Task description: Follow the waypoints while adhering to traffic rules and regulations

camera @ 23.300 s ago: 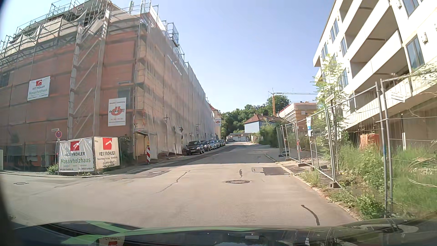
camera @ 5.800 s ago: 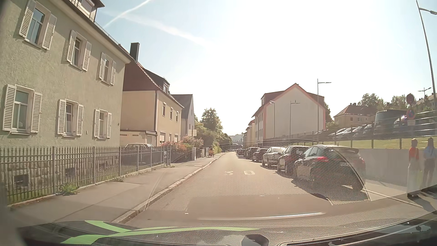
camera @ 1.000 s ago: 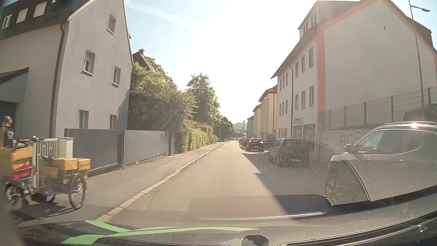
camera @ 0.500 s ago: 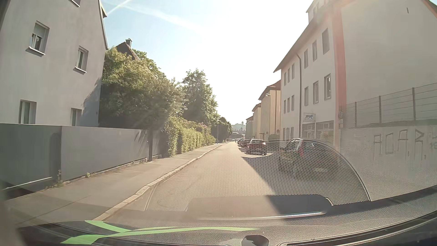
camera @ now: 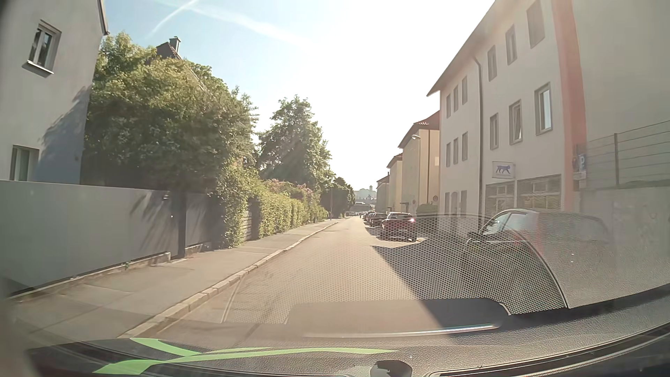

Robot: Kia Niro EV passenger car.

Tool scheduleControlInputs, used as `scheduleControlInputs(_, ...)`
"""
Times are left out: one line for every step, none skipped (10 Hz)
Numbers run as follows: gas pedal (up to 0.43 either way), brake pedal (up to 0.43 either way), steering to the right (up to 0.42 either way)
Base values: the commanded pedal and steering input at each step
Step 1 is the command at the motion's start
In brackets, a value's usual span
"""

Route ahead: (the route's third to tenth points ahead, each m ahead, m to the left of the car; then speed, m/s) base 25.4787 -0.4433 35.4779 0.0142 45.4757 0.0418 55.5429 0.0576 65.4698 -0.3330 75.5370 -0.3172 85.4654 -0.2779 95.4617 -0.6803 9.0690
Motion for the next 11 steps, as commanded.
scheduleControlInputs(0.087, 0.0, -0.003)
scheduleControlInputs(0.047, 0.0, -0.006)
scheduleControlInputs(0.0, 0.0, -0.008)
scheduleControlInputs(0.0, 0.0, -0.01)
scheduleControlInputs(0.0, 0.0, -0.01)
scheduleControlInputs(0.0, 0.0, -0.011)
scheduleControlInputs(0.0, 0.0, -0.014)
scheduleControlInputs(0.0, 0.0, -0.016)
scheduleControlInputs(0.0, 0.0, -0.018)
scheduleControlInputs(0.0, 0.006, -0.018)
scheduleControlInputs(0.0, 0.024, -0.017)
